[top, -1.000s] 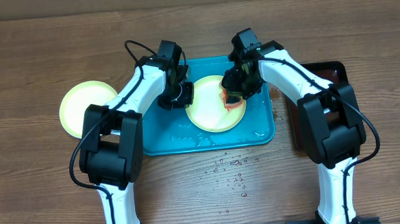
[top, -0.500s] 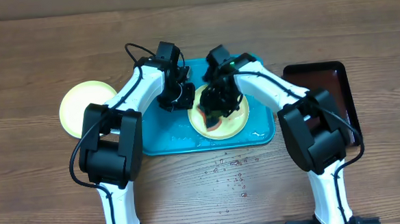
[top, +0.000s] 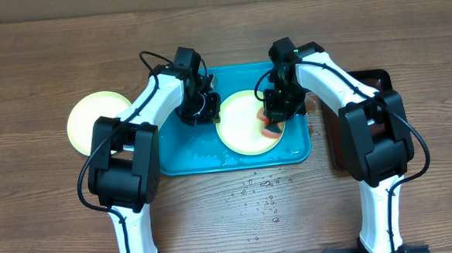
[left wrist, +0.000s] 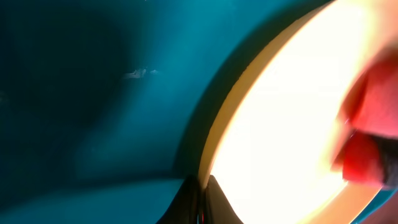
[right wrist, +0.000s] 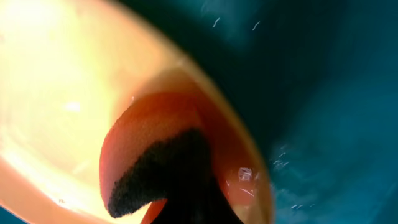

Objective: Clean dirty plates on tray and stack at the side
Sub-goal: 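Lower the sponge onto the second yellow plate and scrub it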

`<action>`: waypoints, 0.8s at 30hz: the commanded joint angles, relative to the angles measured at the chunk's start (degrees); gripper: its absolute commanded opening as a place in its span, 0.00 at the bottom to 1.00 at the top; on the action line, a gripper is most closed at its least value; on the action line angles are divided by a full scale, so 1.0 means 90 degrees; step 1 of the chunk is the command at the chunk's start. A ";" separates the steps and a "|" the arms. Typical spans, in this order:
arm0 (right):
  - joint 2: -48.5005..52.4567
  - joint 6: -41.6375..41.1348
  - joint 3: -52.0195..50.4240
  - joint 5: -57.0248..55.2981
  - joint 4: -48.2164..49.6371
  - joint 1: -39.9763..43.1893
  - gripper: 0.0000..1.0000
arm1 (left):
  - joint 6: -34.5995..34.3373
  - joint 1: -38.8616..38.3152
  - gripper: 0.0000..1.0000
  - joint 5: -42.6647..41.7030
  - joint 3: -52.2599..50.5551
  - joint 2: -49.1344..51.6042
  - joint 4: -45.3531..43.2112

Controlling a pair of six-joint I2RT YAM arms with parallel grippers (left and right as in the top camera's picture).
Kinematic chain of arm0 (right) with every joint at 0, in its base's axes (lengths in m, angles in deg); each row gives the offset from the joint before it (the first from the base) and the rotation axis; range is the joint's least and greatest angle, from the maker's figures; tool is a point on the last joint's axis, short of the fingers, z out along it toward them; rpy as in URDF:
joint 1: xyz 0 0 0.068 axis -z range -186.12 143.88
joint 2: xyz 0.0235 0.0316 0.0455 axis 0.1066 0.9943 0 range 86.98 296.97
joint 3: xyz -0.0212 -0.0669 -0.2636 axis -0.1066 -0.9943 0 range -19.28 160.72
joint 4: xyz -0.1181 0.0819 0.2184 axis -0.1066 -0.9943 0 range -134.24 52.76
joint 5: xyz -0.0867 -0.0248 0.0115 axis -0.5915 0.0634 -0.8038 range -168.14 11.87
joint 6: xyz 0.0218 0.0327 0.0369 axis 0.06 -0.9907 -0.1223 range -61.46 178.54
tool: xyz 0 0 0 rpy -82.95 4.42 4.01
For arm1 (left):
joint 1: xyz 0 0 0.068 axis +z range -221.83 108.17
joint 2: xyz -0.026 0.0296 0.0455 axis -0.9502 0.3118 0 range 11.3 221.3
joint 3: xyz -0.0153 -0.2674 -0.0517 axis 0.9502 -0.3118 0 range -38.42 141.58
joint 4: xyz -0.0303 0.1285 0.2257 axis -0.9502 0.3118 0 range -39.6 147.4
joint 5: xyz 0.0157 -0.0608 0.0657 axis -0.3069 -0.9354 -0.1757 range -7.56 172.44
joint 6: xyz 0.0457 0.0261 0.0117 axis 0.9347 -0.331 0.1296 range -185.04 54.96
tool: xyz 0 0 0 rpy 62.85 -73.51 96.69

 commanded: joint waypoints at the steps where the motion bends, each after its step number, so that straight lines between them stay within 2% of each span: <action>1: 0.0255 0.0024 0.0015 -0.0950 0.0418 0.0083 0.04 | -0.0063 0.0240 0.04 0.0342 -0.0027 0.0061 -0.0017; 6: 0.0257 0.0063 0.0015 -0.0233 0.1353 -0.0107 0.04 | -0.0063 0.0240 0.04 0.0340 -0.0027 0.0061 0.0002; 12: 0.0260 0.0228 0.0012 0.1302 0.2426 -0.0474 0.04 | -0.0041 0.0240 0.04 0.0340 -0.0027 0.0061 0.0019; 19: 0.0260 0.0223 0.0012 0.1552 0.2431 -0.0988 0.04 | -0.0044 0.0240 0.04 0.0340 -0.0027 0.0063 0.0010; 24: 0.0240 0.0231 0.0075 0.1647 0.2033 -0.1178 0.04 | -0.0041 0.0284 0.04 0.0347 0.0010 0.0053 -0.0024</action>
